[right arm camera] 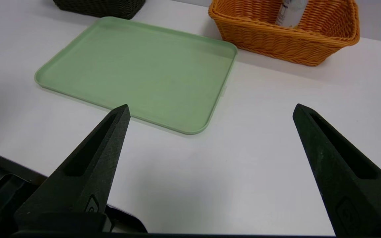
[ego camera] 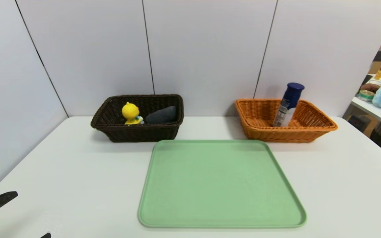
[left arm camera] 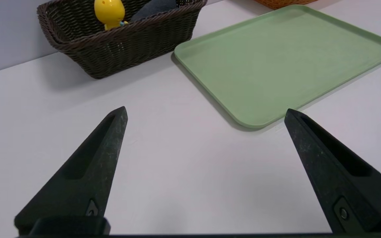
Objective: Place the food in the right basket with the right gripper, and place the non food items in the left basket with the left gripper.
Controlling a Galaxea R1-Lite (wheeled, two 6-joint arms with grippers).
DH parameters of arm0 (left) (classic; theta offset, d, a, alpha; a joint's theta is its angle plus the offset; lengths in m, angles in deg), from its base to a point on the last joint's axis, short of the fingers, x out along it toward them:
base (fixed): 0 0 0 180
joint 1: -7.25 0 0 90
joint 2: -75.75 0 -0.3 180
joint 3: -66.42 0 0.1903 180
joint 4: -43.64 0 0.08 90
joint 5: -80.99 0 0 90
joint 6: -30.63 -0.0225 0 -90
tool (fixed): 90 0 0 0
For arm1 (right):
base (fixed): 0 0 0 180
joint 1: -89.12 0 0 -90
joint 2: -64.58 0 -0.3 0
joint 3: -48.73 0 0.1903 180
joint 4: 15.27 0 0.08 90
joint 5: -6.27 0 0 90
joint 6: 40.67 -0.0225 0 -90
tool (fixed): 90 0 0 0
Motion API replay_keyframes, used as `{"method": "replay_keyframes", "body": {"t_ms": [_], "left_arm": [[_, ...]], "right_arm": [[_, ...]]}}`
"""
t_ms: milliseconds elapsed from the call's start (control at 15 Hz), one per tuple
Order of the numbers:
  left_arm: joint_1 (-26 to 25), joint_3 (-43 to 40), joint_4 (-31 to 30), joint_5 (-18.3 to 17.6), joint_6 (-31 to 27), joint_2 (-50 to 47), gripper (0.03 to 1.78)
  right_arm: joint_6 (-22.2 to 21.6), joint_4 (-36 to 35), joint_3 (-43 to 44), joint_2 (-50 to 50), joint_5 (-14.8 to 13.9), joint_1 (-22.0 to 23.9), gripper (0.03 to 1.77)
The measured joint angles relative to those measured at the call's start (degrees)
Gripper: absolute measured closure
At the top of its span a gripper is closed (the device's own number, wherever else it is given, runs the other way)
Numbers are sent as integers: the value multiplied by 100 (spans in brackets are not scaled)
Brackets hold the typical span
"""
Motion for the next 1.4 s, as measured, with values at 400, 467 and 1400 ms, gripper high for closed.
{"method": "replay_keyframes", "body": {"t_ms": [400,467,1400], "left_arm": [[-6,-906,113,45,60,-1083,12],[-9,-950,111,48,102,-1169,12],[-80,-1389,1,651,171,-1679,12]], "right_arm": [[-59,-177,-475,675,-573,-9,10],[-66,-182,-423,684,-540,-138,10],[79,-2854,-2872,2065,-678,-528,10]]}}
